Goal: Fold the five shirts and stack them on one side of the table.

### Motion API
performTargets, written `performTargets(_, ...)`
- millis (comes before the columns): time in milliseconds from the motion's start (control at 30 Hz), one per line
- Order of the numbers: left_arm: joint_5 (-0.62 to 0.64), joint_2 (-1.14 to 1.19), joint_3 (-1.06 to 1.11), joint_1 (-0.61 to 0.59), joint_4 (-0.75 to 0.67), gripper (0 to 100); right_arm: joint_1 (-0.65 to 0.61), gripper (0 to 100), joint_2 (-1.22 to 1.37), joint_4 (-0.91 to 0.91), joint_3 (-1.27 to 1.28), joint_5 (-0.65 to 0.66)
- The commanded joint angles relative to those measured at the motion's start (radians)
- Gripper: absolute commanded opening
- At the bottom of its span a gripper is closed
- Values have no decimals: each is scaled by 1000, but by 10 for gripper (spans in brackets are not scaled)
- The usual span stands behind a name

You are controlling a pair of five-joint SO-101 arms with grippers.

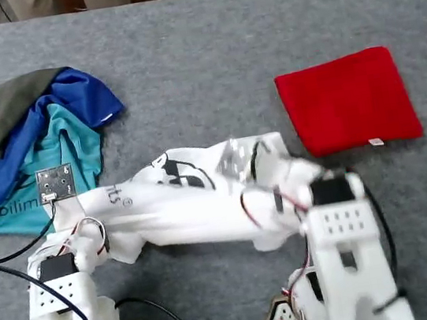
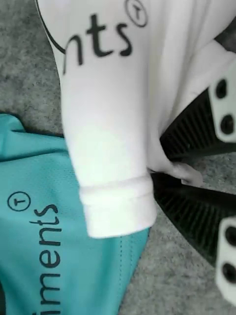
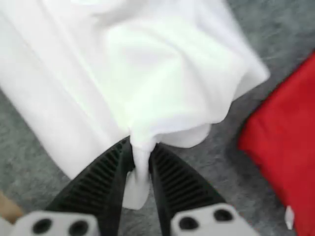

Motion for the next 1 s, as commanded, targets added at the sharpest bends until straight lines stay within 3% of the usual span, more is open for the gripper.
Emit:
performTargets(0,6,-12,-14,-15,-14,19,28,47,-179,146,71,31)
performTargets(133,9,-7,-12,-12,-41,19,33,175,-329,308,-47,34)
performTargets(300,9,-5,-8,18,-41,19,30,174,-288,350,-300,18)
performTargets(433,9,-5,-8,21,-44,19,30,175,-79,341,-476,-83)
performTargets(600,9,-5,-6,20,-44,19,31,175,280,193,-618,-186)
performTargets(967,9,-10,-5,15,-43,19,30,133,863,-43,-661,-150)
